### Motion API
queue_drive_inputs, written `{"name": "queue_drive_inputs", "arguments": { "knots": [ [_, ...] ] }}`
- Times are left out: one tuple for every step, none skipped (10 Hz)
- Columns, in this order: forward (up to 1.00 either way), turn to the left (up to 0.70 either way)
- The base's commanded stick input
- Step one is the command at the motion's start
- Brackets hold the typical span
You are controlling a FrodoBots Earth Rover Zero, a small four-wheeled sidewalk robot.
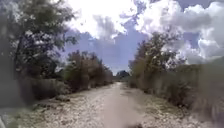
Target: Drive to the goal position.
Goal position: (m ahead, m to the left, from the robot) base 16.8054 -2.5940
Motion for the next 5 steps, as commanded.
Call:
{"name": "queue_drive_inputs", "arguments": {
  "knots": [
    [0.70, 0.00],
    [0.70, 0.00],
    [0.70, 0.00],
    [0.70, 0.00],
    [0.70, 0.00]
  ]
}}
